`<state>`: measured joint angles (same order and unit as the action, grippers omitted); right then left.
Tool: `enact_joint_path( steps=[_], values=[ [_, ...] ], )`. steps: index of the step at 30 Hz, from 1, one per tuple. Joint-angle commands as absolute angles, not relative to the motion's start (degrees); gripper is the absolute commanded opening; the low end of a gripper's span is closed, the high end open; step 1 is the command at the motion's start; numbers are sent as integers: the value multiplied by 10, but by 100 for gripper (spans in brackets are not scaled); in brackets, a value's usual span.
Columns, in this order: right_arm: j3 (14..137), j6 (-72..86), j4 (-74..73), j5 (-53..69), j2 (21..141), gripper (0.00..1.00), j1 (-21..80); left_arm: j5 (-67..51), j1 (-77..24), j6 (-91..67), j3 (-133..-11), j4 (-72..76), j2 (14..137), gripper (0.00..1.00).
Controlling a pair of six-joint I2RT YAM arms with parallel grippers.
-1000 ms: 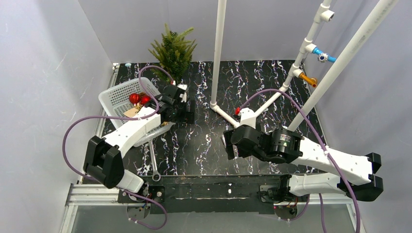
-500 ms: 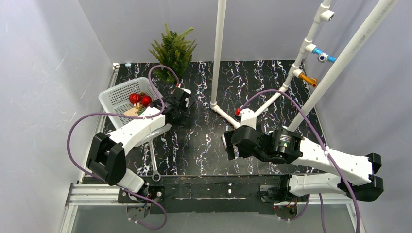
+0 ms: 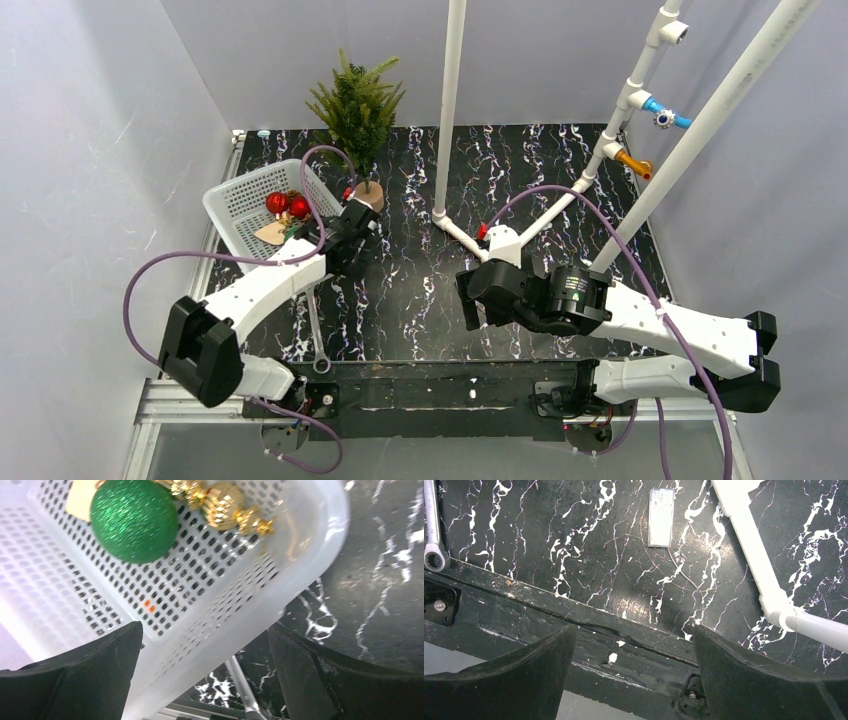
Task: Decorate the small christmas tree
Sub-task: Adjust the storage box at the center of the board.
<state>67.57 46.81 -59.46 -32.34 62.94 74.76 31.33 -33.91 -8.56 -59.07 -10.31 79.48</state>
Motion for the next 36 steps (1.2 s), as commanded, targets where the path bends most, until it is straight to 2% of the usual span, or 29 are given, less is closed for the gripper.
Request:
enact_joint_path(
  steps=[1,21,36],
  values=[
    [677,480,-585,-322,620,95,752,405,-334,-71,-560,-178,740,98],
    [657,496,-577,-305,597,94,752,432,-233,-27,-545,-269,621,98],
    [651,519,-580,-301,585,93,757,451,-151,25,-583,-273,609,98]
  ],
)
